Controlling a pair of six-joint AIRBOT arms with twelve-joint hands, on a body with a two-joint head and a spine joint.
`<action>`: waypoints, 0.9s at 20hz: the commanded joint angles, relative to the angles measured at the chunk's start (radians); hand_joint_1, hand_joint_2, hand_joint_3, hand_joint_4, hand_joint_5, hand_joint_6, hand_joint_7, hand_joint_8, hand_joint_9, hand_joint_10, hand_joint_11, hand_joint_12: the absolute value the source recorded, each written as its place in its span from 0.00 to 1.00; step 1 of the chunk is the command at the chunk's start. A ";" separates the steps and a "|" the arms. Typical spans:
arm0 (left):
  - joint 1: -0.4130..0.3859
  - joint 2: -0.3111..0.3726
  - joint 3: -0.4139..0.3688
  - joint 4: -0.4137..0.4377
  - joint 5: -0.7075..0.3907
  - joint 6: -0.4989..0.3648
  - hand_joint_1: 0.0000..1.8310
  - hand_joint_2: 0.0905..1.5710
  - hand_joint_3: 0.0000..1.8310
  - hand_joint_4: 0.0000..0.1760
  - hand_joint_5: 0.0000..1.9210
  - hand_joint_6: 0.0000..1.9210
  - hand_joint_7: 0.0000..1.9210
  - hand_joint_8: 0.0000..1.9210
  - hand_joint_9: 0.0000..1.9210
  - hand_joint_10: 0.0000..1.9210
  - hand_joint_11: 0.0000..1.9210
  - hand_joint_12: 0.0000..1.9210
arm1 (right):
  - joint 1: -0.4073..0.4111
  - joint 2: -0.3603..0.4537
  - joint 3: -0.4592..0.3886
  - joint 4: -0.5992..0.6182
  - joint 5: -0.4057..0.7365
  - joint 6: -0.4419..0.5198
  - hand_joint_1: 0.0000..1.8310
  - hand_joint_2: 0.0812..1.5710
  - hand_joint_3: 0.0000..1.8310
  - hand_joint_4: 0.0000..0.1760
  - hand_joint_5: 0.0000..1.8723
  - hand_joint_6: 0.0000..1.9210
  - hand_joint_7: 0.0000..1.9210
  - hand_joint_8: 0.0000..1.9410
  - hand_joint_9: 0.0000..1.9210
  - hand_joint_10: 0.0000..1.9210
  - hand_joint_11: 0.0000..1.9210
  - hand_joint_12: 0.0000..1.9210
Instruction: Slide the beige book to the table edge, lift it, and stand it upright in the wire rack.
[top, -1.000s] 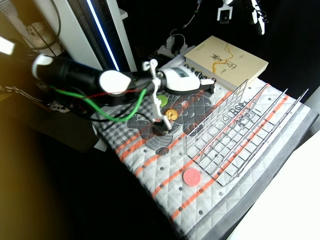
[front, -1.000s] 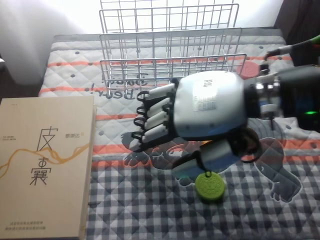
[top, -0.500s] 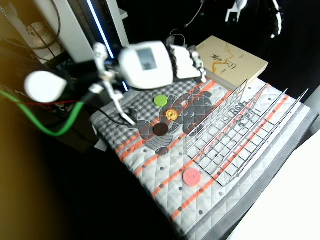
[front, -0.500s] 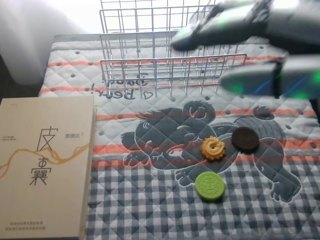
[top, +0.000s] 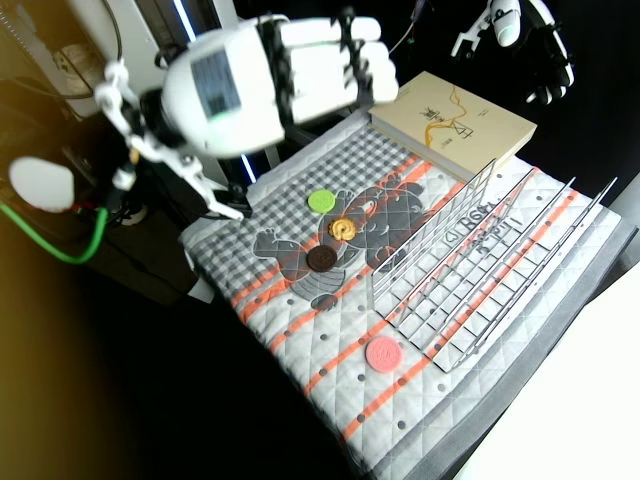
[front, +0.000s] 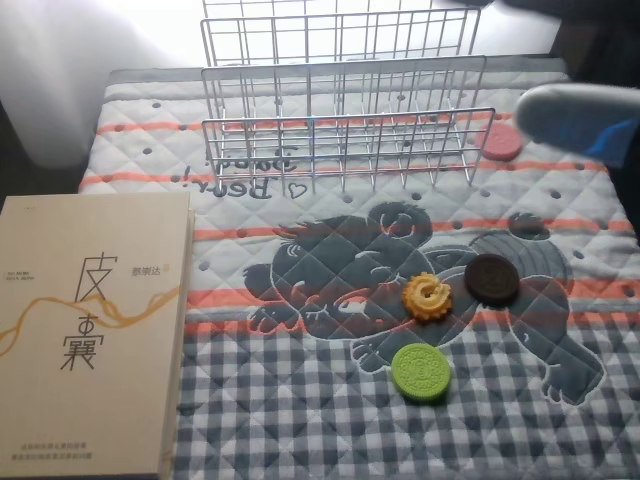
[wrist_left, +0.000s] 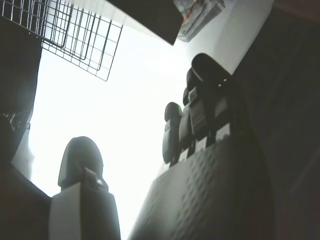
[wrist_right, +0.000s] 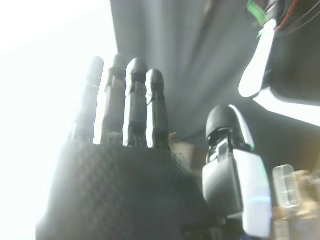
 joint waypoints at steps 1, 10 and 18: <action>-0.016 -0.005 0.012 -0.005 -0.062 -0.018 0.29 0.61 0.00 0.74 0.11 0.00 0.11 0.00 0.14 0.00 0.00 0.48 | 0.003 0.006 -0.013 0.030 0.201 -0.685 0.26 0.78 0.00 0.02 0.16 0.00 0.13 0.01 0.11 0.01 0.04 0.15; -0.164 -0.075 0.114 0.142 0.157 -0.061 0.30 0.65 0.00 0.48 0.10 0.00 0.09 0.00 0.10 0.00 0.00 0.38 | -0.031 0.087 -0.055 0.021 0.273 -0.711 0.19 0.73 0.00 0.20 0.20 0.00 0.17 0.00 0.14 0.00 0.12 0.05; -0.218 -0.120 0.183 0.168 0.273 -0.071 0.28 0.61 0.00 0.52 0.06 0.00 0.06 0.00 0.04 0.00 0.00 0.14 | -0.032 0.086 -0.057 0.014 0.274 -0.721 0.21 0.73 0.00 0.00 0.22 0.00 0.21 0.00 0.19 0.01 0.16 0.04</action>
